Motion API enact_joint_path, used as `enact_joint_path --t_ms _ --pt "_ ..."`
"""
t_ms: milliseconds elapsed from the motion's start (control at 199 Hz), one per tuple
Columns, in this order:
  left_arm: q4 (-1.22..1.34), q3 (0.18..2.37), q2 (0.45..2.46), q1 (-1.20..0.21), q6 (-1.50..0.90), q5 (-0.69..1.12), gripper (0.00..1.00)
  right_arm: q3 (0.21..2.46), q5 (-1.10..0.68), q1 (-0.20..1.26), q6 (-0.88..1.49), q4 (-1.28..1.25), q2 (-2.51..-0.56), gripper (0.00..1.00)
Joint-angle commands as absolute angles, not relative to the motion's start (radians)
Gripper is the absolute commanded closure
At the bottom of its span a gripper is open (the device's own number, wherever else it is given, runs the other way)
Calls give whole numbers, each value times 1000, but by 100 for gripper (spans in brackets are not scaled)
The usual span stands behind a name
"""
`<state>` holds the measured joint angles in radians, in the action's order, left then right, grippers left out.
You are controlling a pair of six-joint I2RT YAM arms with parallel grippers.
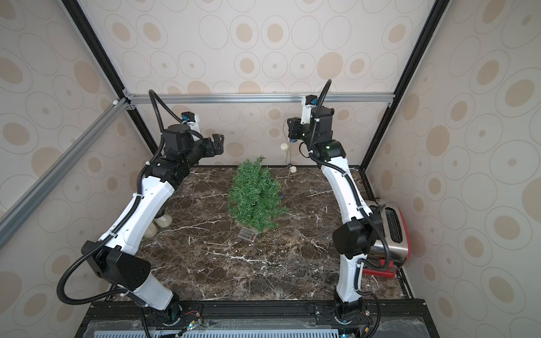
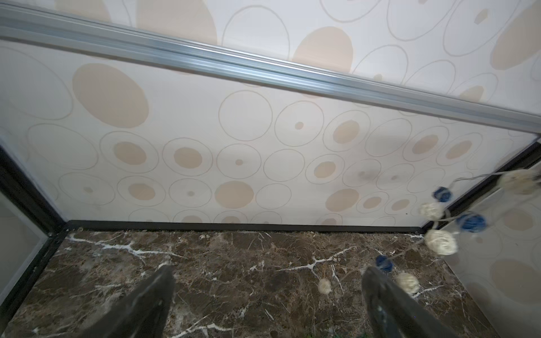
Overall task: Remove string lights from the small christmas tree
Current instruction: Remove the light string from the Christmas tree, then place the light string at the center of the board.
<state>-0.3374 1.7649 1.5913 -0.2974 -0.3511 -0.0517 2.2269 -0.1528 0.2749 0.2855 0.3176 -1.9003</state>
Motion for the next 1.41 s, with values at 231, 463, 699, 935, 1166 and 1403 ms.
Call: enact_joint_path --t_ms 231,463,699,935,1166,1403 --pt "-257 1513 1384 -291 -460 -73 1 2104 53 287 163 386 -1588 100" --pt "-258 1436 1318 -291 -489 -59 0 2027 104 333 157 445 -1421 100" --pt "-258 1371 1268 -290 -499 -57 1 1826 187 448 189 549 -1233 100" --pt "-261 1329 1240 -290 -508 -37 1 1568 292 475 221 593 -1115 100" --pt "-263 1292 1219 -291 -514 -20 1 1299 299 482 311 596 -1112 100" --pt "-271 1256 1198 -290 -525 -8 1 1105 220 537 444 577 -1114 100"
